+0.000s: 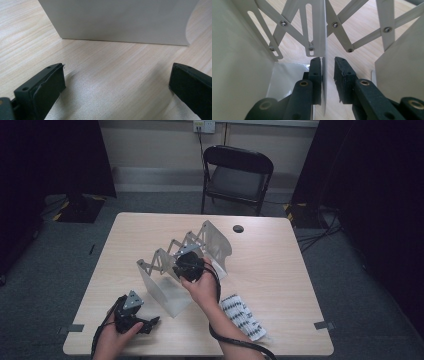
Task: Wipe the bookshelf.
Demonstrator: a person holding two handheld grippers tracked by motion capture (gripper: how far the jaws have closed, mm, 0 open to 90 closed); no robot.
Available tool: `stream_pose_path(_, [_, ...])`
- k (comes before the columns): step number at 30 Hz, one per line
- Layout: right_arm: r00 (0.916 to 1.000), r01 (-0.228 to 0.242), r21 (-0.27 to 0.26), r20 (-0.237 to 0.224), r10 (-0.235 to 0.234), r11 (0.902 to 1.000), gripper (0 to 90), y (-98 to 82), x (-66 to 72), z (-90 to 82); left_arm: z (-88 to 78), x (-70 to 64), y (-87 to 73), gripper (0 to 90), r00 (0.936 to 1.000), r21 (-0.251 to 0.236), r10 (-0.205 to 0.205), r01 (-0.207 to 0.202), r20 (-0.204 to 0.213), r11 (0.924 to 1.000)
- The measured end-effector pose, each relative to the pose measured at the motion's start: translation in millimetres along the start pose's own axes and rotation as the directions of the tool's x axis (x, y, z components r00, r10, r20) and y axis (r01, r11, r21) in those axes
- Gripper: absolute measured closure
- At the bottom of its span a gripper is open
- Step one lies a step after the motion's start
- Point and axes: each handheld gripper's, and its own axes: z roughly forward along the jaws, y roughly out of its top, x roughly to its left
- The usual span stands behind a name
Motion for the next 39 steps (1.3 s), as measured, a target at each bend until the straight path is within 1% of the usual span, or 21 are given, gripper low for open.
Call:
stream_pose_path(2, [0.9999, -0.010, 0.002, -0.011, 0.010, 0.9999, 77.1, -0.5, -1.5, 4.8, 0.0, 0.0, 0.0, 0.0, 1.0000, 0.000, 0.000, 0.000, 0.000, 1.0000])
stream_pose_path(3, [0.9998, -0.014, 0.003, -0.013, 0.014, 0.9999, 79.3, -1.0, -2.0, 6.7, 0.0, 0.0, 0.0, 0.0, 1.0000, 0.000, 0.000, 0.000, 0.000, 1.0000])
stream_pose_path(4, [0.9996, -0.016, -0.005, -0.022, 0.016, 0.9999, 84.0, -1.4, -2.4, 7.7, 0.0, 0.0, 0.0, 0.0, 1.0000, 0.000, 0.000, 0.000, 0.000, 1.0000])
stream_pose_path(5, [0.9996, -0.016, -0.005, -0.022, 0.016, 0.9999, 84.0, -1.4, -2.4, 7.7, 0.0, 0.0, 0.0, 0.0, 1.0000, 0.000, 0.000, 0.000, 0.000, 1.0000])
stream_pose_path(6, [0.9994, -0.002, -0.007, -0.036, 0.001, 1.0000, 89.1, -1.1, -1.9, 8.5, 0.0, 0.0, 0.0, 0.0, 1.0000, 0.000, 0.000, 0.000, 0.000, 1.0000])
stream_pose_path(7, [0.9993, 0.007, -0.004, -0.037, -0.007, 1.0000, 89.4, -0.6, -1.2, 8.4, 0.0, 0.0, 0.0, 0.0, 1.0000, 0.000, 0.000, 0.000, 0.000, 1.0000])
stream_pose_path(8, [0.9993, 0.016, -0.002, -0.034, -0.016, 0.9999, 89.6, 0.1, -0.3, 8.0, -0.3, 0.4, 0.0, 0.0, 1.0000, 0.003, 0.004, -0.004, -0.001, 1.0000])
stream_pose_path(11, [0.9992, 0.015, -0.002, -0.038, -0.015, 0.9999, 89.7, 0.1, -0.9, 6.3, -0.2, 0.3, 0.0, 0.0, 1.0000, 0.003, 0.004, -0.004, -0.001, 1.0000])
stream_pose_path(13, [0.9988, 0.035, -0.016, -0.033, -0.035, 0.9993, 89.8, 0.7, -0.5, 1.5, -0.2, 0.3, 0.1, 0.0, 1.0000, 0.003, 0.004, -0.004, -0.001, 1.0000])
stream_pose_path(19, [0.9986, 0.041, -0.028, -0.033, -0.042, 0.9988, 89.9, 0.3, -2.6, -4.8, -0.2, 0.3, 0.1, 0.0, 1.0000, 0.002, 0.004, -0.004, -0.001, 1.0000])
stream_pose_path(21, [0.9988, 0.036, -0.035, -0.031, -0.038, 0.9987, 89.9, 0.4, -2.9, -5.9, -0.2, 0.3, 0.1, 0.0, 1.0000, 0.002, 0.004, -0.004, 0.000, 1.0000])
stream_pose_path(22, [0.9990, 0.026, -0.045, -0.036, -0.028, 0.9986, 89.9, 1.0, -4.4, -8.4, -0.2, 0.3, 0.1, 0.0, 1.0000, 0.003, 0.004, -0.004, -0.001, 1.0000])
stream_pose_path(29, [0.9994, 0.027, -0.057, -0.021, -0.028, 0.9980, 89.8, 0.9, -8.0, -14.8, -0.2, 0.2, 0.0, 0.0, 1.0000, 0.002, 0.002, -0.002, -0.001, 1.0000])
stream_pose_path(30, [0.9996, 0.022, -0.073, -0.016, -0.023, 0.9971, 89.6, -0.3, -10.0, -17.5, 0.0, 0.0, 0.0, 0.0, 1.0000, 0.000, 0.000, 0.000, 0.000, 1.0000])
stream_pose_path(33, [0.9996, 0.028, -0.079, -0.006, -0.029, 0.9965, 89.4, 0.1, -10.7, -20.6, 0.0, 0.0, 0.0, 0.0, 1.0000, -0.001, -0.001, 0.001, 0.000, 1.0000])
stream_pose_path(36, [0.9999, 0.016, -0.104, 0.005, -0.015, 0.9944, 89.2, -0.1, -15.4, -26.3, 0.0, 0.0, 0.0, 0.0, 1.0000, 0.000, -0.001, 0.001, 0.000, 1.0000])
stream_pose_path(39, [0.9997, 0.017, -0.118, 0.019, -0.015, 0.9929, 89.2, -1.2, -18.4, -29.5, 0.0, 0.0, 0.0, 0.0, 1.0000, -0.001, -0.001, 0.001, 0.000, 1.0000])
